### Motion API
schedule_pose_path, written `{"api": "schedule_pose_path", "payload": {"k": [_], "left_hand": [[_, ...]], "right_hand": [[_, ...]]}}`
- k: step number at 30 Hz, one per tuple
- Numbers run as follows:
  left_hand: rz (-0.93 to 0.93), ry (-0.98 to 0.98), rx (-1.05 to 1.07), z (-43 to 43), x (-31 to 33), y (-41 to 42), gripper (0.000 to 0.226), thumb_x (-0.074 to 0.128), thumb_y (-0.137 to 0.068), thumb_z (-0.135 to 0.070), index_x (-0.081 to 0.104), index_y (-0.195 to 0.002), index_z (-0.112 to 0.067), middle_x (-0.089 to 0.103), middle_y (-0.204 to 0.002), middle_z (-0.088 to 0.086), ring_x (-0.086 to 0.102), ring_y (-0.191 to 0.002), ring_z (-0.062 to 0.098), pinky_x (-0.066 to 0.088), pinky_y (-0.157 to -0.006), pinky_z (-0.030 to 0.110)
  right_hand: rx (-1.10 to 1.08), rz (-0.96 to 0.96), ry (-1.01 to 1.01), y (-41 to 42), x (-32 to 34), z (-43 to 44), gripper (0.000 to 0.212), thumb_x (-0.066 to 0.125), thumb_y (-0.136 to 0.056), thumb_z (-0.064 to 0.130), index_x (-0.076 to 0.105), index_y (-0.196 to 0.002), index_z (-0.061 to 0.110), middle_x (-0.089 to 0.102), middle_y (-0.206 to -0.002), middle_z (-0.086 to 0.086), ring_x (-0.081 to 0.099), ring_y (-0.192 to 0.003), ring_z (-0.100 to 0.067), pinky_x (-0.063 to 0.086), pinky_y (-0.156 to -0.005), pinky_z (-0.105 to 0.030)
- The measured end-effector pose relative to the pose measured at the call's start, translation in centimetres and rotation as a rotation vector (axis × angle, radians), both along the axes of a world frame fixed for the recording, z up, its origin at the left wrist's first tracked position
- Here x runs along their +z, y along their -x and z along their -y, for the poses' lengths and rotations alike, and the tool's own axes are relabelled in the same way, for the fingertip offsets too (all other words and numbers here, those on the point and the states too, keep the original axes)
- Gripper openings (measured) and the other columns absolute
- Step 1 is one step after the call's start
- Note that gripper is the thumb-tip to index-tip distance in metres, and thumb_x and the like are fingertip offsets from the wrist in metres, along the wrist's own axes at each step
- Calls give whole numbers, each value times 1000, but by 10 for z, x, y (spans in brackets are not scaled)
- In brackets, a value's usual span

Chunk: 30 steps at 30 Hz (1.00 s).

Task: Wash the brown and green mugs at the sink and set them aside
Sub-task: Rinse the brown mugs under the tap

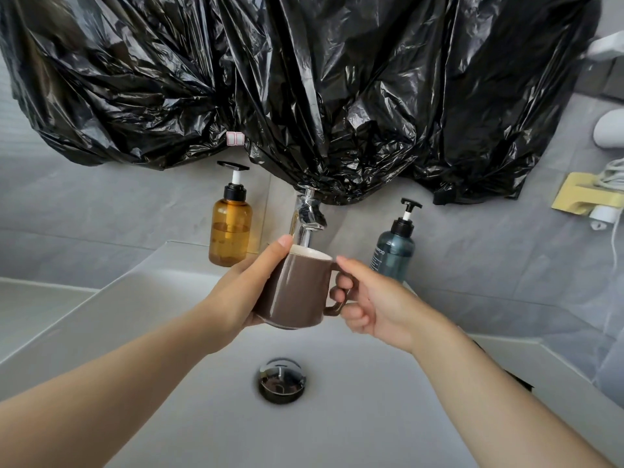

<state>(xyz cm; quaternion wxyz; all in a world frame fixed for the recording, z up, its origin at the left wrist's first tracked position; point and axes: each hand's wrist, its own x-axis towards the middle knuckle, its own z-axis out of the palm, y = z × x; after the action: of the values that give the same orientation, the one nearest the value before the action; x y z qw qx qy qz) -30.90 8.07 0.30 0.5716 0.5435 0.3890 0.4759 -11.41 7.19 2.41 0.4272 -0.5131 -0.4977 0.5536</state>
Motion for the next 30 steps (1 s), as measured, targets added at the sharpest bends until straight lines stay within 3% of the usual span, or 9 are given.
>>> {"api": "schedule_pose_path", "payload": {"k": [2, 5, 8, 10, 14, 17, 21, 26, 30], "left_hand": [[-8, -24, 59, -4, 0, 1, 68, 67, -67, -76, 68, -114, -28, 73, -114, 1, 70, -105, 21, 59, -88, 43], [-55, -12, 126, -7, 2, 1, 73, 60, -74, -73, 58, -127, -23, 64, -120, 2, 64, -110, 24, 57, -90, 43], [-130, 12, 155, -9, 2, 0, 57, 53, -89, -61, 59, -123, -17, 66, -115, 3, 64, -106, 24, 56, -92, 43], [-167, -3, 138, -10, 1, -2, 49, 52, -92, -57, 62, -117, -16, 67, -113, 3, 64, -105, 24, 56, -94, 44], [-144, 0, 98, -10, 3, -2, 47, 51, -93, -56, 65, -110, -14, 69, -110, 5, 66, -105, 25, 55, -95, 46], [-72, 47, 67, -10, 5, -1, 47, 53, -93, -53, 67, -107, -10, 71, -111, 10, 67, -105, 29, 56, -93, 48], [-112, 1, 70, -9, 6, 0, 46, 54, -93, -53, 68, -107, -12, 71, -110, 7, 68, -103, 26, 56, -94, 47], [-109, -4, 70, -6, 8, 1, 44, 55, -93, -52, 68, -107, -12, 71, -109, 7, 68, -103, 26, 56, -92, 44], [-112, -16, 49, -4, 8, 0, 41, 55, -94, -49, 67, -107, -12, 70, -110, 8, 66, -105, 28, 56, -92, 43]], "right_hand": [[-67, 27, -94, -2, 3, 1, 38, 56, -93, 43, 44, -64, 21, 48, -63, 4, 31, -44, -9, 22, -40, -17], [-220, 214, -332, -5, 6, 9, 38, 57, -94, 38, 46, -63, 18, 46, -66, 3, 32, -48, -10, 22, -46, -19], [-339, 472, -560, -17, 3, 17, 41, 59, -94, 35, 46, -64, 11, 40, -61, 5, 33, -55, -12, 28, -55, -27], [-411, 628, -692, -25, 3, 21, 42, 61, -92, 34, 39, -61, 16, 37, -57, 10, 33, -57, -11, 28, -57, -31], [-519, 866, -956, -37, 11, 33, 36, 63, -92, 25, 41, -64, 22, 42, -70, 6, 42, -62, -7, 31, -56, -16], [-548, 1016, -1065, -46, 21, 42, 26, 62, -93, 28, 48, -73, 19, 42, -74, 7, 44, -65, -7, 30, -55, -20], [-564, 1261, -1220, -55, 42, 51, 28, 54, -91, 36, 53, -81, 10, 47, -85, 2, 38, -63, -11, 21, -55, -25], [-531, 1488, -1372, -66, 73, 59, 27, 53, -94, 32, 53, -82, 8, 50, -91, -7, 49, -76, -28, 43, -59, -37], [-508, 1594, -1432, -68, 91, 66, 20, 60, -91, 24, 54, -83, 7, 50, -92, -7, 48, -75, -28, 44, -64, -39]]}}
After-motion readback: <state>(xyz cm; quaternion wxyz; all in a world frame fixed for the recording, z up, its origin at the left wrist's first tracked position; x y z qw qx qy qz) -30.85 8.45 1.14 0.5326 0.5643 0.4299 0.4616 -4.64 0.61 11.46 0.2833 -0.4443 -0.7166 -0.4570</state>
